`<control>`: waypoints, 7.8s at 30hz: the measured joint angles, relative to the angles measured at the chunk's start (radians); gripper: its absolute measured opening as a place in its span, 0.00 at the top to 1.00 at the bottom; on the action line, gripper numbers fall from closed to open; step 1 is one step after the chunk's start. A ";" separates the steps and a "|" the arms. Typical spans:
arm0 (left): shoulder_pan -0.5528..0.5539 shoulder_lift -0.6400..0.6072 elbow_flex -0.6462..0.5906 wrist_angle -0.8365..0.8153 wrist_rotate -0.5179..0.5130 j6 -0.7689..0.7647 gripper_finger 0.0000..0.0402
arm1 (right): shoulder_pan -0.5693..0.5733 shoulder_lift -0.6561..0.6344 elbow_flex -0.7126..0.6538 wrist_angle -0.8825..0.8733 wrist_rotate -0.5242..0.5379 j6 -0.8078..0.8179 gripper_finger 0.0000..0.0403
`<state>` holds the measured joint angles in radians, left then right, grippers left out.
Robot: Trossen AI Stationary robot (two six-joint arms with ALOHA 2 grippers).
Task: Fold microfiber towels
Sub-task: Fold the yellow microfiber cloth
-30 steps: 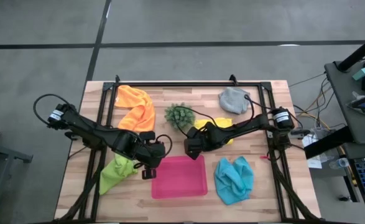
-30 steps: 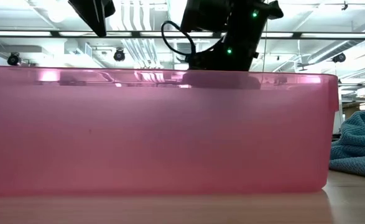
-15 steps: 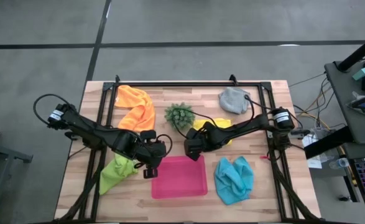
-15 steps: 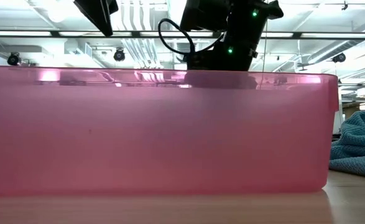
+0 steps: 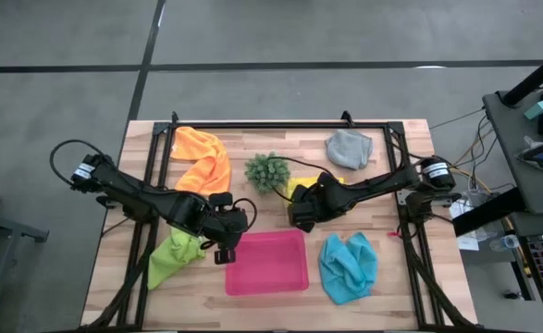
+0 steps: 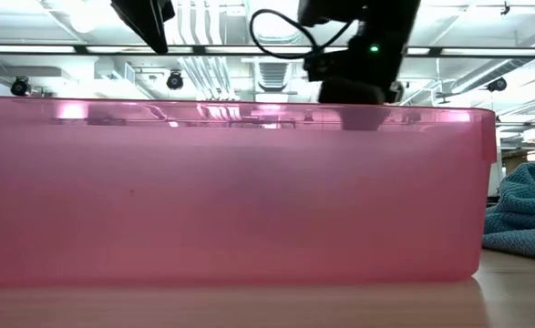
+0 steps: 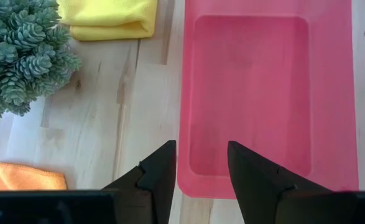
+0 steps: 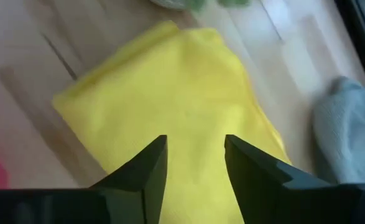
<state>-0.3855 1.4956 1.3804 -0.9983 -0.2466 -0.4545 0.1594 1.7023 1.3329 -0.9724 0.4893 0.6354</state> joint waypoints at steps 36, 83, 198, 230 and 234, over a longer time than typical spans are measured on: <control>0.085 0.000 0.000 0.196 -0.006 0.256 0.68 | 0.111 -0.508 -0.537 0.193 -0.023 -0.015 0.98; 0.146 0.000 -0.190 0.377 -0.028 0.540 0.68 | 0.260 -0.490 -0.582 0.169 -0.108 0.008 0.72; 0.170 0.081 -0.224 0.807 -0.019 0.679 0.68 | 0.746 -0.489 -0.611 -0.136 0.201 1.087 0.72; 0.189 0.081 -0.225 0.811 -0.020 0.699 0.68 | 0.727 -0.489 -0.834 0.144 0.106 1.196 0.98; 0.189 0.081 -0.225 0.810 -0.020 0.698 0.68 | 0.728 -0.489 -0.847 0.097 0.055 1.297 0.98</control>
<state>-0.1963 1.5764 1.1552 -0.1886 -0.2665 0.2436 0.8875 1.2133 0.4859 -0.8759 0.5445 1.9326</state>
